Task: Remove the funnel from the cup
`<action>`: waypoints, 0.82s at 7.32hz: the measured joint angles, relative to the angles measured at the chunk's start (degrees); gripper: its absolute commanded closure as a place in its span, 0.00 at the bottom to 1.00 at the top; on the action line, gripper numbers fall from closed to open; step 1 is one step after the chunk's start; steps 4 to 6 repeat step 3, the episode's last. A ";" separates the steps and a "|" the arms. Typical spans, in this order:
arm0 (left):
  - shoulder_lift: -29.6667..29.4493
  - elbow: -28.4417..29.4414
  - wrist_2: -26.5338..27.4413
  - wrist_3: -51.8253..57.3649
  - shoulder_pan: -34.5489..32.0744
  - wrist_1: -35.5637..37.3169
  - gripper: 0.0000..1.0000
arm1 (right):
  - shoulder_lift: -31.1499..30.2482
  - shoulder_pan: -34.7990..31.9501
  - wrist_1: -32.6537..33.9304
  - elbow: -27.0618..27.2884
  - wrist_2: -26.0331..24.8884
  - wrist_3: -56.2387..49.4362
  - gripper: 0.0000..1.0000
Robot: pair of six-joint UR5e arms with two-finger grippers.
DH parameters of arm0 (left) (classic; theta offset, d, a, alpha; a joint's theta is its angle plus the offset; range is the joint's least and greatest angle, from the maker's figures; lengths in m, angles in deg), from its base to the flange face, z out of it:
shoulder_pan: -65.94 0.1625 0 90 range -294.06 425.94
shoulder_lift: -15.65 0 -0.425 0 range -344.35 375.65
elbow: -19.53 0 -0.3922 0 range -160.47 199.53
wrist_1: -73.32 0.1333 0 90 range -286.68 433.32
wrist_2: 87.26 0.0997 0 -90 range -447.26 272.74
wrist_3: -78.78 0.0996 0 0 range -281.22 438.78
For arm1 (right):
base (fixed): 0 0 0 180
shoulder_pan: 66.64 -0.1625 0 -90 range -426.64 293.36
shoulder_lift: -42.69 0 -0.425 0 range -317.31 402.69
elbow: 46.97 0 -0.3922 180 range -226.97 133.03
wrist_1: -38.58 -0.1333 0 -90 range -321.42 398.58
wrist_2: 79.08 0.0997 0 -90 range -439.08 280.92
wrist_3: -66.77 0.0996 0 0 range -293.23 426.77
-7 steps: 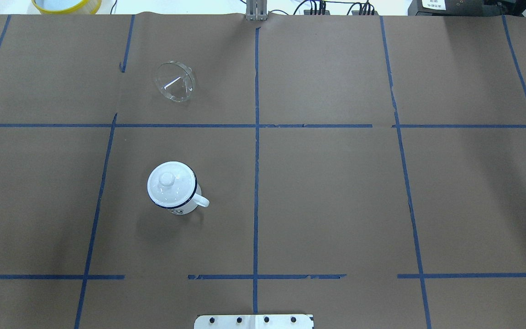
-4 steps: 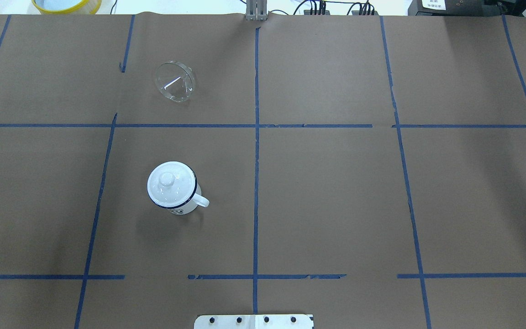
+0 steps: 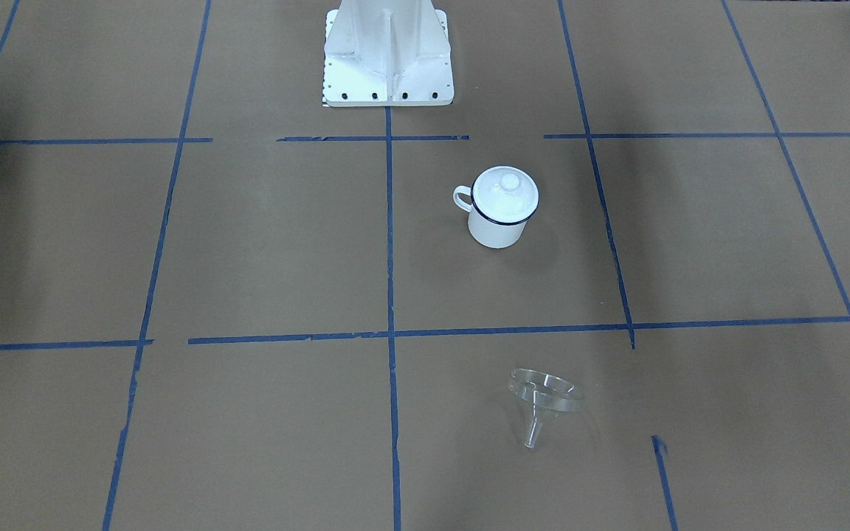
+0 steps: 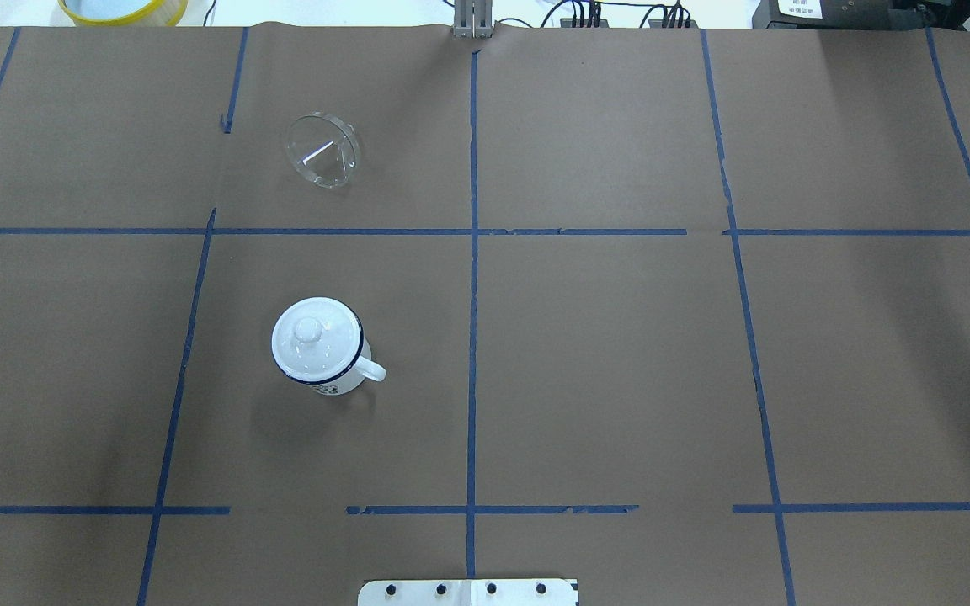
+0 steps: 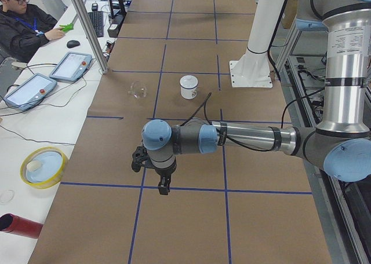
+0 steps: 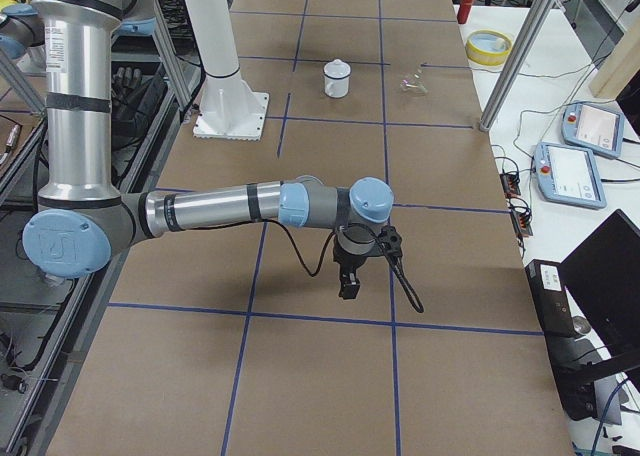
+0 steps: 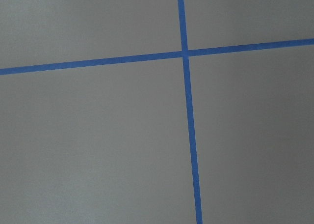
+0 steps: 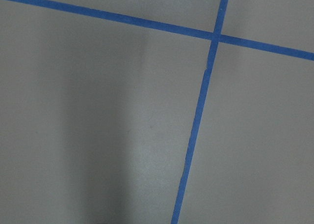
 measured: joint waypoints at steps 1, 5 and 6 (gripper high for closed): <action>0.15 -0.15 -0.01 0.02 -0.03 0.01 0.00 | 0.01 0.00 0.00 0.01 0.00 0.00 0.00; 0.25 -0.38 -0.22 0.08 -0.04 0.01 0.00 | -0.01 0.00 0.00 0.01 0.00 -0.01 0.00; 0.25 -0.38 -0.22 0.08 -0.04 0.01 0.00 | -0.01 0.00 0.00 0.01 0.00 -0.01 0.00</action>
